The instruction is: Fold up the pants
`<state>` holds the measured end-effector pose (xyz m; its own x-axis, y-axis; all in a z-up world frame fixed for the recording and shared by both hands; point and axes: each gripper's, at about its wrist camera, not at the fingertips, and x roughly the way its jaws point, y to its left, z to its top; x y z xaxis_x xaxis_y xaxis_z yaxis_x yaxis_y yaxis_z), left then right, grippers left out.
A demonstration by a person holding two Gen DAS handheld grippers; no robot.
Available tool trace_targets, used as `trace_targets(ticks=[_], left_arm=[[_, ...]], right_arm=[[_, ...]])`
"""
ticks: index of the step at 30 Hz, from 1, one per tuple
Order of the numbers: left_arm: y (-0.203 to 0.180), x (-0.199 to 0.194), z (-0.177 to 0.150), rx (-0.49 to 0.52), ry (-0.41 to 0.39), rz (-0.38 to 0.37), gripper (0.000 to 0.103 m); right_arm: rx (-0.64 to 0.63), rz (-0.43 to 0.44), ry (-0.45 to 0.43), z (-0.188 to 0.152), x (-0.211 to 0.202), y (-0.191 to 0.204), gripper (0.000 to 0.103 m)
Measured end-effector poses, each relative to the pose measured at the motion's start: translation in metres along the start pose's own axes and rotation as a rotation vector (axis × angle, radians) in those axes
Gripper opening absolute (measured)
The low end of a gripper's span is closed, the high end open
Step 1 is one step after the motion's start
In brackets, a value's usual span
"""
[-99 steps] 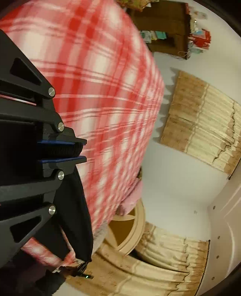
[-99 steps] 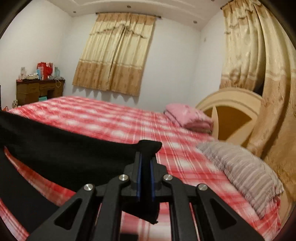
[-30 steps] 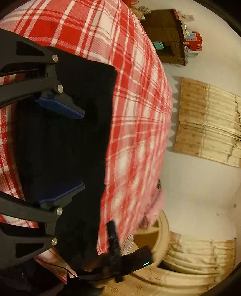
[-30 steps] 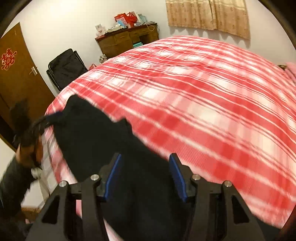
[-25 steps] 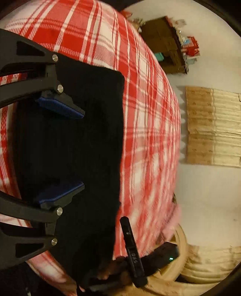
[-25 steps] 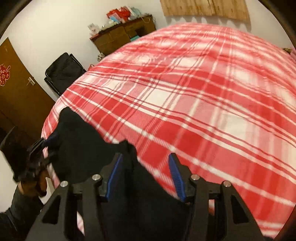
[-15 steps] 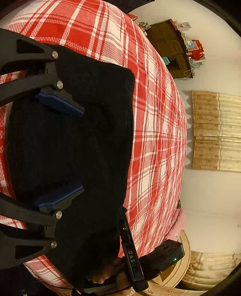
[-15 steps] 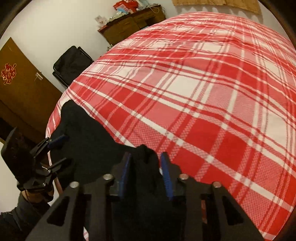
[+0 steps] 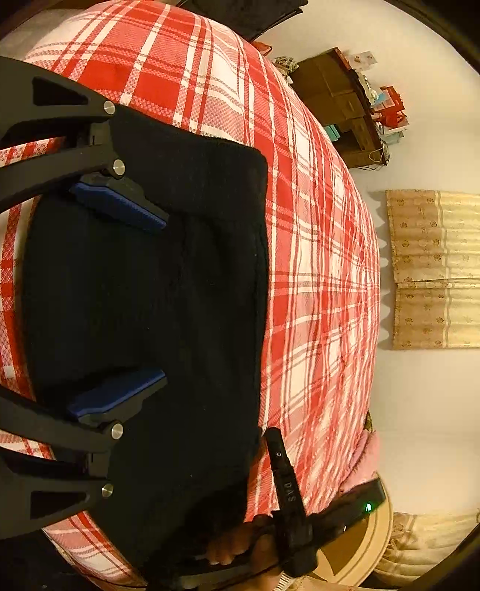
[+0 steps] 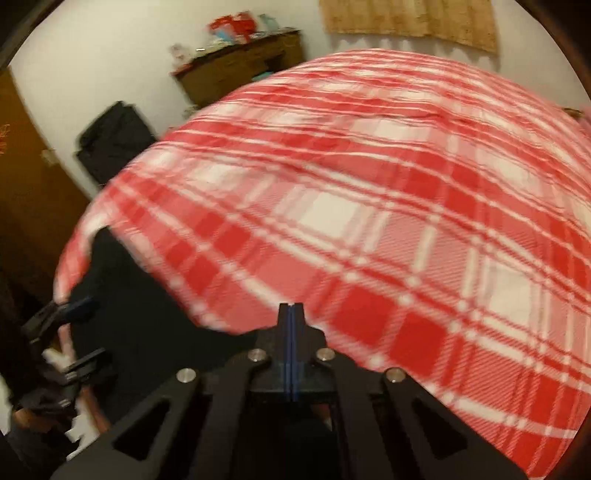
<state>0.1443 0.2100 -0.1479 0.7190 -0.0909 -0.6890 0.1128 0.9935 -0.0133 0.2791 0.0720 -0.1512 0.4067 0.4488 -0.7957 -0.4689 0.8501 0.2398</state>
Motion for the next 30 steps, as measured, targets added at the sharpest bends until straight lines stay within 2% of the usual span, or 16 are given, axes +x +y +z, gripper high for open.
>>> trace_targets(ticks=[2,7,9,10,11,12,15,23,26,30], left_arm=[[-0.001,0.0,0.0,0.008,-0.001,0.008,0.079],[-0.004,0.002,0.0,0.026,0.004,0.028,0.079],[-0.005,0.002,0.001,0.033,0.01,0.033,0.079],[-0.005,0.002,0.001,0.033,0.013,0.035,0.079],[-0.005,0.003,0.001,0.032,0.015,0.037,0.079],[-0.005,0.003,0.001,0.03,0.017,0.038,0.079],[-0.007,0.003,0.002,0.033,0.025,0.045,0.079],[-0.021,-0.008,0.012,0.048,0.028,0.05,0.079],[-0.033,-0.016,0.021,0.062,0.003,0.02,0.079],[-0.064,-0.017,0.032,0.078,0.001,-0.077,0.079]], right_arm=[[0.079,0.02,0.028,0.001,0.01,-0.02,0.001],[0.042,0.046,0.018,-0.005,-0.002,-0.021,0.005],[0.038,0.049,0.0,-0.007,-0.013,-0.021,0.021],[0.04,0.056,-0.009,-0.007,-0.018,-0.022,0.044],[0.039,0.055,-0.021,-0.009,-0.025,-0.022,0.062],[0.039,0.046,-0.039,-0.012,-0.032,-0.023,0.064],[0.025,0.017,-0.064,-0.022,-0.05,-0.025,0.064],[-0.024,-0.085,-0.049,-0.072,-0.084,-0.035,0.064],[-0.017,-0.13,-0.066,-0.093,-0.104,-0.046,0.064],[0.026,-0.184,-0.104,-0.127,-0.142,-0.067,0.064]])
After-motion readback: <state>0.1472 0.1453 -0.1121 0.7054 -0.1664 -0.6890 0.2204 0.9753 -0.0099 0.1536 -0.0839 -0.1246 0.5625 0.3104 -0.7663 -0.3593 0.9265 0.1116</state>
